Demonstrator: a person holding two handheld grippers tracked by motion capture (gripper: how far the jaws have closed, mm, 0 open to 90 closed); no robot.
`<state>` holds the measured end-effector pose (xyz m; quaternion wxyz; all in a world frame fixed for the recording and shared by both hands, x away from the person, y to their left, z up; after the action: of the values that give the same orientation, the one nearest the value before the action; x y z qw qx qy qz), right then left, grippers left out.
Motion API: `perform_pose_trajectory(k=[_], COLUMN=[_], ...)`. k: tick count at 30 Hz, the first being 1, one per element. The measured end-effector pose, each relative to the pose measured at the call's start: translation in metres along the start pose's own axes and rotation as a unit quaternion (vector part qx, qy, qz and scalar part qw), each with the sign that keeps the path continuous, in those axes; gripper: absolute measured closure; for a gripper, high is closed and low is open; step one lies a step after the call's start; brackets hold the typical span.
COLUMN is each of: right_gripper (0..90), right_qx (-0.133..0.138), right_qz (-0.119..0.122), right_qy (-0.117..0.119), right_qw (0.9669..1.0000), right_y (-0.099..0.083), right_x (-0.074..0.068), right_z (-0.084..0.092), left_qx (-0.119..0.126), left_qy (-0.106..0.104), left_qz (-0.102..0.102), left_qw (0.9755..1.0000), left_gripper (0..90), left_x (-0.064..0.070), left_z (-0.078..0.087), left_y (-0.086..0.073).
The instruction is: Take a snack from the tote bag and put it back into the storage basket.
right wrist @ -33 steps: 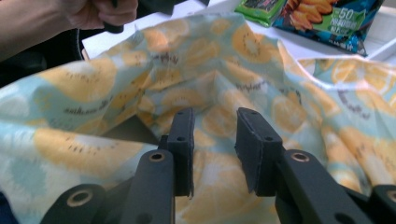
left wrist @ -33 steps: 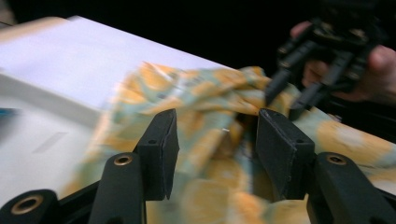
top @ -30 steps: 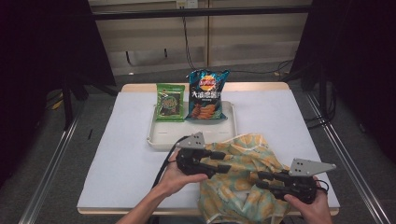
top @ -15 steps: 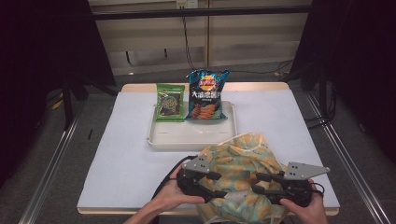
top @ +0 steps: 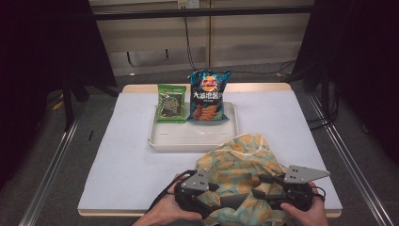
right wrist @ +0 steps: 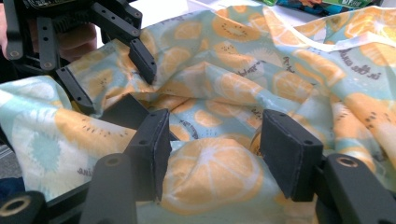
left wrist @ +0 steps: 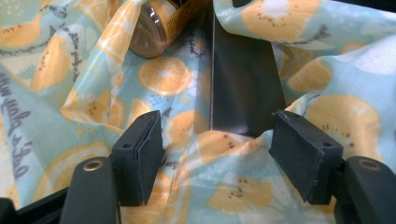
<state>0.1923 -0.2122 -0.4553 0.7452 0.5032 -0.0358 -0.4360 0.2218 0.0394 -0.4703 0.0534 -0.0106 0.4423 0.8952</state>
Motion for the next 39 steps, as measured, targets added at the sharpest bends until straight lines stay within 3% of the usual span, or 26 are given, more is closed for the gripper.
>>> perform_pose_trajectory(k=[1,3,7,10,13,20,22,25,28,29,30,33,39], right_gripper=[41.2,40.3,39.5,38.4,37.7,37.8,37.8,39.8,43.8,44.0,46.6,47.9,48.6], right_qx=[-0.003,-0.007,-0.005,-0.008,-0.008,-0.005,-0.004,-0.003,-0.003,-0.004,-0.003,-0.001,0.001], right_qz=[-0.003,-0.003,0.0,-0.005,-0.005,-0.008,-0.007,-0.004,-0.001,-0.003,-0.003,-0.004,-0.006], right_qy=[-0.004,-0.005,-0.003,-0.003,-0.004,-0.011,-0.009,-0.005,-0.001,0.0,-0.001,-0.001,0.0], right_qw=[1.0,1.0,1.0,1.0,1.0,0.9999,0.9999,1.0,1.0,1.0,1.0,1.0,1.0], right_y=[0.0,-0.001,0.0,-0.001,-0.001,0.0,0.001,0.001,0.001,0.001,0.001,0.001,0.001], right_x=[0.002,0.002,0.002,0.003,0.003,0.008,0.006,0.005,0.004,0.004,0.005,0.006,0.005], right_z=[-0.002,-0.003,-0.002,-0.003,-0.003,-0.002,-0.001,0.001,0.002,0.003,0.004,0.005,0.006], left_qx=[-0.005,-0.006,0.002,0.001,-0.004,-0.008,-0.012,-0.009,0.003,0.019,0.026,0.038,0.035], left_qy=[0.01,0.007,-0.009,-0.009,-0.012,0.024,0.049,0.054,0.048,0.044,0.031,0.025,0.009], left_qz=[-0.002,-0.001,-0.016,-0.013,-0.024,-0.007,0.001,0.015,0.017,0.021,0.012,0.013,-0.009], left_qw=[0.9999,1.0,0.9998,0.9999,0.9996,0.9997,0.9987,0.9984,0.9987,0.9986,0.9991,0.9989,0.9993], left_gripper=[28.7,27.3,23.1,20.6,20.1,25.1,28.8,30.1,36.2,36.2,39.8,41.4,40.4], left_x=[-0.001,-0.002,0.002,0.003,0.002,-0.009,-0.019,-0.025,-0.025,-0.023,-0.021,-0.02,-0.021], left_z=[-0.002,-0.004,-0.007,-0.012,-0.017,-0.015,-0.015,-0.015,-0.014,-0.014,-0.012,-0.013,-0.028], left_y=[-0.001,0.0,0.006,0.008,0.011,0.01,0.007,0.005,0.007,0.01,0.016,0.022,0.031])
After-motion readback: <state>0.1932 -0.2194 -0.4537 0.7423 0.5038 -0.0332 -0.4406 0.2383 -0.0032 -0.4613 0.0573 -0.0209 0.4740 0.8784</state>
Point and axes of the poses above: each handheld gripper's, and its own axes: z roughly backward along the jaws, y roughly out of its top, x roughly to its right, the point moved 4 cm from there along -z, roughly forward along the jaws, and after that the axes turned 15 degrees about -z, right-handed, at the moved point
